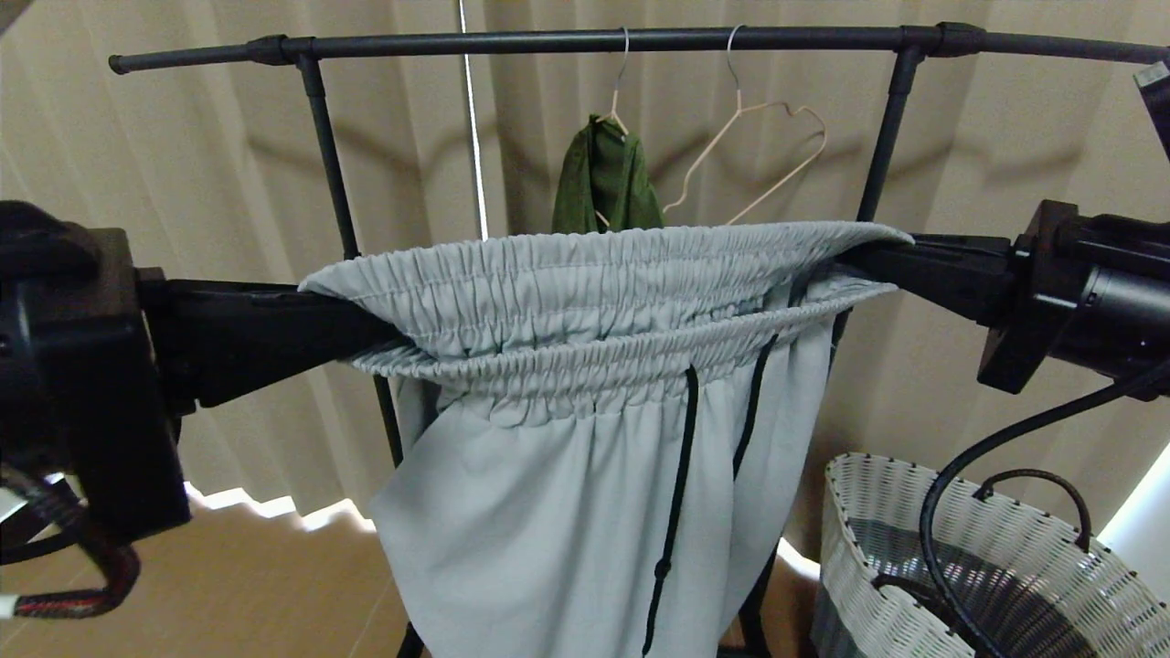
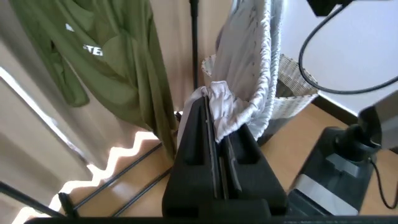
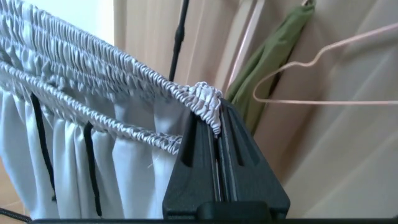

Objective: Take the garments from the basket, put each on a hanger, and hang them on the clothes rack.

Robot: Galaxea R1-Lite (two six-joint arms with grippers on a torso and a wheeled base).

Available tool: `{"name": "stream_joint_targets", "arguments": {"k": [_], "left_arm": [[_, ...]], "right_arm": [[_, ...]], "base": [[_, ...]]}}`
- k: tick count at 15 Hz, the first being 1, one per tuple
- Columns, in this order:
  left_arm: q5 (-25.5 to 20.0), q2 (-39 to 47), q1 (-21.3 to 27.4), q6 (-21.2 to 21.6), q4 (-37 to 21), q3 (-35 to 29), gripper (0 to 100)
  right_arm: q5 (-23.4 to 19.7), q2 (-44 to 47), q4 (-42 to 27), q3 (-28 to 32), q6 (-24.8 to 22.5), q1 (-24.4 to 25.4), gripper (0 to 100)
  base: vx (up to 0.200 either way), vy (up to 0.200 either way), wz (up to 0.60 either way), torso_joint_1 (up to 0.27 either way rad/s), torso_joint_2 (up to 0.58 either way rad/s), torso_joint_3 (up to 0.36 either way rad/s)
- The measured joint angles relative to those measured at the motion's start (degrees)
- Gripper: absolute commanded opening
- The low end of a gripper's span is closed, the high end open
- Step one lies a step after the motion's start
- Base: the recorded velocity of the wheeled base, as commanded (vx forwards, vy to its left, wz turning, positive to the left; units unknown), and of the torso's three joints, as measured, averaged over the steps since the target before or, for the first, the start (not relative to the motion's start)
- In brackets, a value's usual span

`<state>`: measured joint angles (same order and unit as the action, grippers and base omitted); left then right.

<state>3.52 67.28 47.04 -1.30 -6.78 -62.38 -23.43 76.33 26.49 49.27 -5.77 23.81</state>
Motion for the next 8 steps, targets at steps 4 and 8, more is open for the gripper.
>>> {"name": "stream_joint_targets", "arguments": {"k": [4, 8], "left_arm": [[11.34, 4.99, -1.45, 0.02, 6.89, -0.05, 0], [11.45, 7.0, -1.66, 0.05, 7.09, -0.93, 0]], "right_arm": [[0.66, -3.01, -4.18, -0.44, 0.0, -0.41, 0], [0.63, -4.13, -3.97, -1.49, 0.05, -0.52, 0]], "base": [[0.0, 0.0, 0.0, 0.0, 0.0, 0.0], [0.0, 0.0, 0.0, 0.0, 0.0, 0.0]]}}
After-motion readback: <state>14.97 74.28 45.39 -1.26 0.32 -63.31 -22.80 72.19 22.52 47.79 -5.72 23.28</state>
